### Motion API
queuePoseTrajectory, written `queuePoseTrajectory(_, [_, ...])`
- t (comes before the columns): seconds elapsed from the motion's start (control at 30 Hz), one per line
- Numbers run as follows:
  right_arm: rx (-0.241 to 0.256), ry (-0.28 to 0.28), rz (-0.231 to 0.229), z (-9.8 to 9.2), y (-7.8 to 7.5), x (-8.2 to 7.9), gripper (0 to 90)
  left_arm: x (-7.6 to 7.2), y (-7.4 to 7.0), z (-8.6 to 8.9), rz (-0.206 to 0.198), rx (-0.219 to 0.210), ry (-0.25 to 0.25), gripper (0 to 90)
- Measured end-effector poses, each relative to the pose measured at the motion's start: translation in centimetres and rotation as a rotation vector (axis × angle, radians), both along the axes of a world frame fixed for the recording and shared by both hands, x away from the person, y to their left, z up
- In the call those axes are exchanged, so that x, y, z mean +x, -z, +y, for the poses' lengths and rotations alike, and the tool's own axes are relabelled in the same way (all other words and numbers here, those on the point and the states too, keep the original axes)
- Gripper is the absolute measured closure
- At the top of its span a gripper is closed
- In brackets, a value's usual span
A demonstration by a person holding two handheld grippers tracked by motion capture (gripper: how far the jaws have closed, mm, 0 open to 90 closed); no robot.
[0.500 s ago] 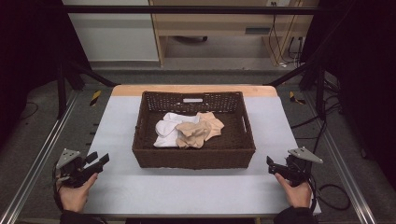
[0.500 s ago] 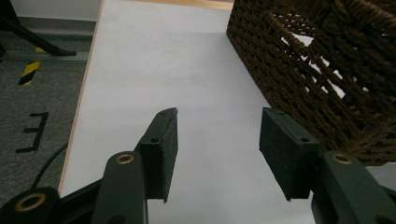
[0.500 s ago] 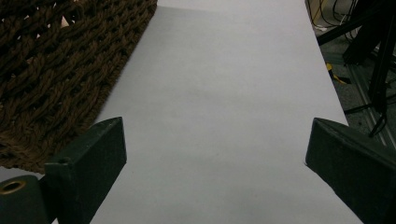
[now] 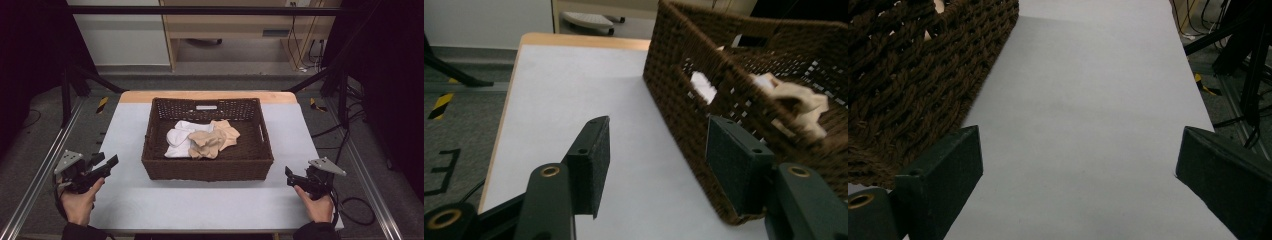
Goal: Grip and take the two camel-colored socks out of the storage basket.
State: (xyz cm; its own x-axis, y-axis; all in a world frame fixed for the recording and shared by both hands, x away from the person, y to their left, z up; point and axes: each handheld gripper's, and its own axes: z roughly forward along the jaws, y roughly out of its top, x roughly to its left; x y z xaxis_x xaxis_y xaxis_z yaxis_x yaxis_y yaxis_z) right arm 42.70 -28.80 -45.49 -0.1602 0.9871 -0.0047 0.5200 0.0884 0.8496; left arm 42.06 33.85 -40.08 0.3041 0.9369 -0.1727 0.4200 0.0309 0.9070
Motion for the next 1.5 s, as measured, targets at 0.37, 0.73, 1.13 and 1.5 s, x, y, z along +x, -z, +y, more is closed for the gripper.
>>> queuePoseTrajectory(0.37, [-0.014,0.012,0.001,0.1,0.0,0.1,4.1,1.0,-4.3,-2.6,-0.087,-0.004,0.043,42.8])
queuePoseTrajectory(0.73, [-0.027,0.011,0.016,0.3,0.1,0.3,3.9,2.8,-6.4,-6.4,-0.105,0.025,0.101,41.8])
queuePoseTrajectory(1.13, [-0.029,0.022,0.009,0.2,0.0,0.4,3.9,4.9,-8.1,-10.7,-0.111,0.071,0.157,40.5])
queuePoseTrajectory(1.5, [-0.037,0.031,0.007,0.2,0.0,0.7,4.1,7.3,-8.0,-13.5,-0.101,0.094,0.175,41.7])
